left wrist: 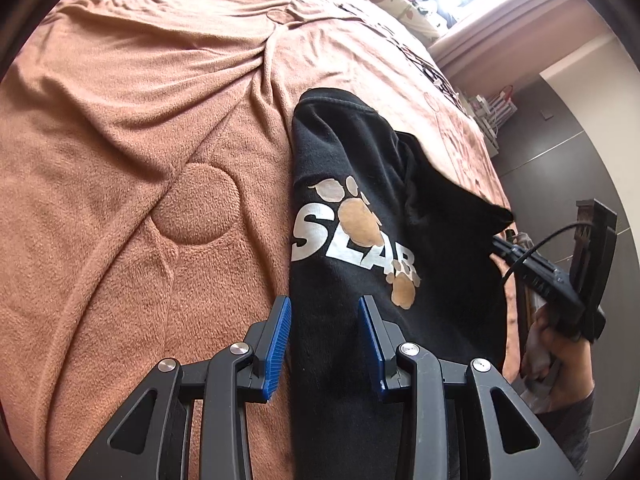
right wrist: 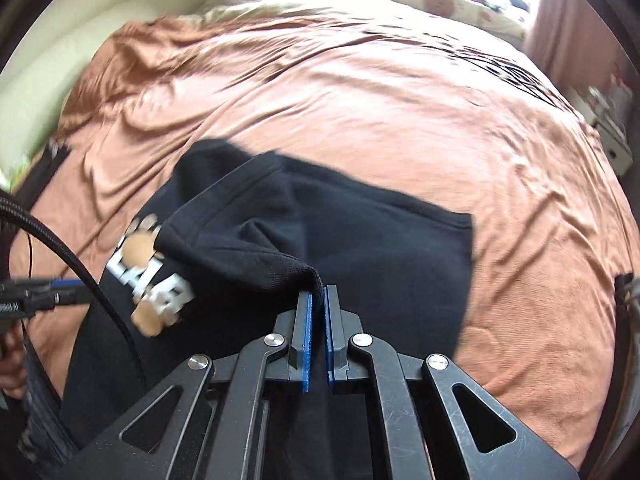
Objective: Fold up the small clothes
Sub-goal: 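Close the right tool on the shirt's folded end and press it flat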
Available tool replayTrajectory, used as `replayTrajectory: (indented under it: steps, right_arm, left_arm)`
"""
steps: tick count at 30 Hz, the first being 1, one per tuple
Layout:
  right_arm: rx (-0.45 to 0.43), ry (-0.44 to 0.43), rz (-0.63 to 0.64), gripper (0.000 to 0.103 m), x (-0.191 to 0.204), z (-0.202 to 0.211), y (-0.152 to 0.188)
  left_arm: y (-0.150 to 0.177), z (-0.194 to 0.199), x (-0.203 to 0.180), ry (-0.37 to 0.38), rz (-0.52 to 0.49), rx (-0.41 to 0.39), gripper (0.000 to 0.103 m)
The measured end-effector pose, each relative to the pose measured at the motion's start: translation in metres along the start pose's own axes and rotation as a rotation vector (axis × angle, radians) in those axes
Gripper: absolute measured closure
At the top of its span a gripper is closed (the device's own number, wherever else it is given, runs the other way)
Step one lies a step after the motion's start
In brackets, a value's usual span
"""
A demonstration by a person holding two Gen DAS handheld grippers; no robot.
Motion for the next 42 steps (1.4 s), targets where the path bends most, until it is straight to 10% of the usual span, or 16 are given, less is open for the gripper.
replayTrajectory:
  steps: [20,22,24,25,34,42]
  right_arm:
    - [-0.024,-0.015,-0.354,0.099,-0.099,-0.011,-0.005]
    - [-0.032,-0.027,-0.313,0.086,-0.092,-0.003,-0.003]
    - [-0.039,-0.043,-0.264,0.029,-0.081,0.004,-0.001]
    - [-0.055,-0.04,-0.235,0.026,-0.079,0.008,-0.001]
    - [0.054,0.061,0.027,0.026,-0.048,-0.022,0.003]
    - [-0.058,0.124,-0.118,0.03,-0.076,-0.04,-0.037]
  left_arm:
    - [-0.018,-0.014,0.002,-0.053,-0.015,0.034,0.066]
    - [-0.019,-0.013,0.003,-0.054,-0.012,0.032,0.066]
    - [-0.02,-0.012,0.004,-0.056,-0.008,0.031,0.066]
    - [-0.021,-0.012,0.004,-0.055,-0.007,0.03,0.066]
    - [-0.023,-0.007,0.017,-0.075,0.002,0.029,0.066]
    - [-0.029,-0.012,0.02,-0.088,-0.008,0.042,0.066]
Point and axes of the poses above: each gripper's, at about its wrist camera, not at the fingertips, and z roughly against the way its jaws point, x to its left, y to its underside, the point moved 7 cm from there along -z, roughly the way its jaws point, and after that the axes turned 15 degrees about -z, right-handed, at the moved point
